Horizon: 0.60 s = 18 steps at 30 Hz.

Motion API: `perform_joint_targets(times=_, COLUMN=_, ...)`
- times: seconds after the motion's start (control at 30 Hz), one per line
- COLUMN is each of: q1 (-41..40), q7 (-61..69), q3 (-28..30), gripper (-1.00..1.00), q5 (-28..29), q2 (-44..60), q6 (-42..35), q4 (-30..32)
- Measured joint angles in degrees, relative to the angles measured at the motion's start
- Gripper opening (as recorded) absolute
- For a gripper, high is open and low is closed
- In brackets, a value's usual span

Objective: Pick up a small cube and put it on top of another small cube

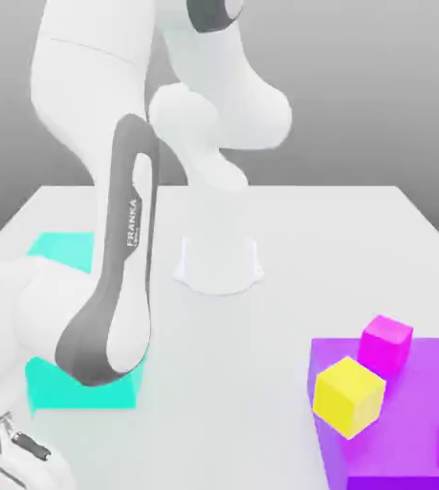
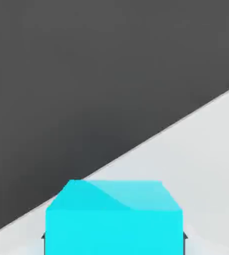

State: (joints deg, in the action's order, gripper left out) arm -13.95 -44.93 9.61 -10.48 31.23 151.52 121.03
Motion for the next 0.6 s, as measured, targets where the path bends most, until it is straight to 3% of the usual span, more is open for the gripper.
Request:
perform_joint_targets(times=0.1, q1=2.13, q7=-0.92, q3=0.16, gripper=-1.00, q5=1.69, q2=-5.94, q6=-4.03, q4=1.84)
perform_joint_targets(times=0.4, q1=14.84, q7=-1.67, q3=-10.10, gripper=-1.00, q5=6.80, q2=-23.40, q6=-12.43, q4=10.39)
perform_joint_targets(times=0.53, q1=26.25, q7=-1.72, q3=-15.40, gripper=-1.00, q5=9.01, q2=-32.50, q6=-17.01, q4=14.76)
perform_joint_targets(times=0.6, q1=31.03, q7=-2.03, q3=-14.12, gripper=-1.00, q5=9.86, q2=-31.81, q6=-14.69, q4=16.39)
